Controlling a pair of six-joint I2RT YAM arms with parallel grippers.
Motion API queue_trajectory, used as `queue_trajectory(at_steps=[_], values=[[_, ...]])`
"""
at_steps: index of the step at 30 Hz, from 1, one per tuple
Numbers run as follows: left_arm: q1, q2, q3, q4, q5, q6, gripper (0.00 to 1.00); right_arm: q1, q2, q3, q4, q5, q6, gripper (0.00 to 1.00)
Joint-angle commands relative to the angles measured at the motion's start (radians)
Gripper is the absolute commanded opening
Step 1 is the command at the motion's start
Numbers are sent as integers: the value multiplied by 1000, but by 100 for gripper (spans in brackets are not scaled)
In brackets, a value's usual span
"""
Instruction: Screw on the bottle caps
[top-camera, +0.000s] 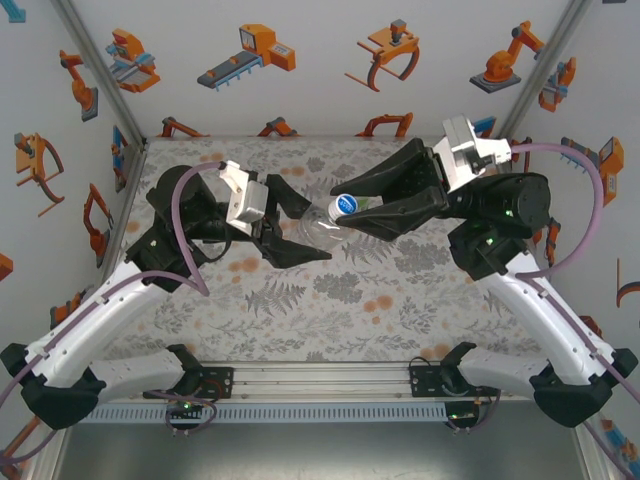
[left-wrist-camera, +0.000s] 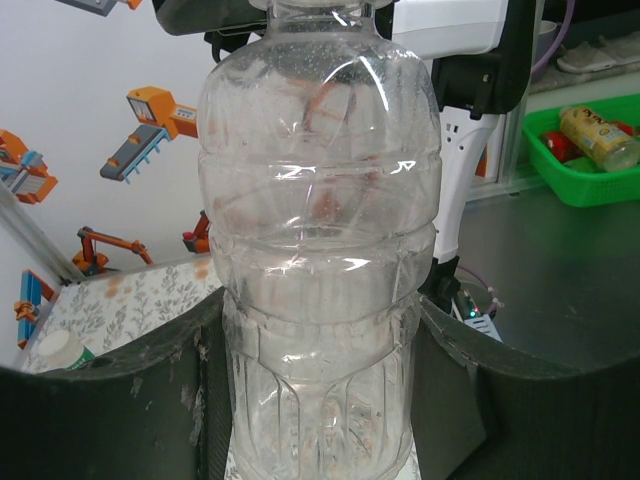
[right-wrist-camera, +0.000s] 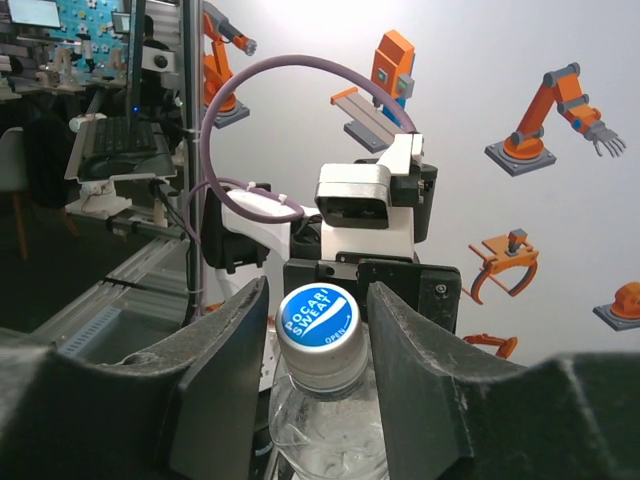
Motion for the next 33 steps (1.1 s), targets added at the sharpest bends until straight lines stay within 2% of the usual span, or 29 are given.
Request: queue_trajectory(at_steps=[1,5,8,10,12,16,24,28,30,33], values=[[-3,3,36,35,13,-19,2,9,-2,35,55,-14,7,37],[-2,6,36,38,11,-18,2,9,0,32,53,-15,1,22],[-3,7,35,45,3,-18,2,9,-3,30,3,-9,-32,0],[-2,6,33,42,-7,-9,1,9,-14,33,-107,29,-104,0],[-2,4,33,25,-42,4,1,9,-36,44,-291,117,-226,0],[-2,0,29,-22,-152,36,0,9,-47,65,-508,310,-313,0],[-4,20,-3,-49,-502,45,0,33,8,79,-709,771,-80,0],[-9,51,0,-58,-688,-2,0,62,48,154,-962,1059,35,0],[-24,72,8,-75,-825,-36,0,69,70,185,-1089,1199,129,0],[-57,109,36,-136,-1026,-76,0,69,89,178,-1139,1287,235,0]])
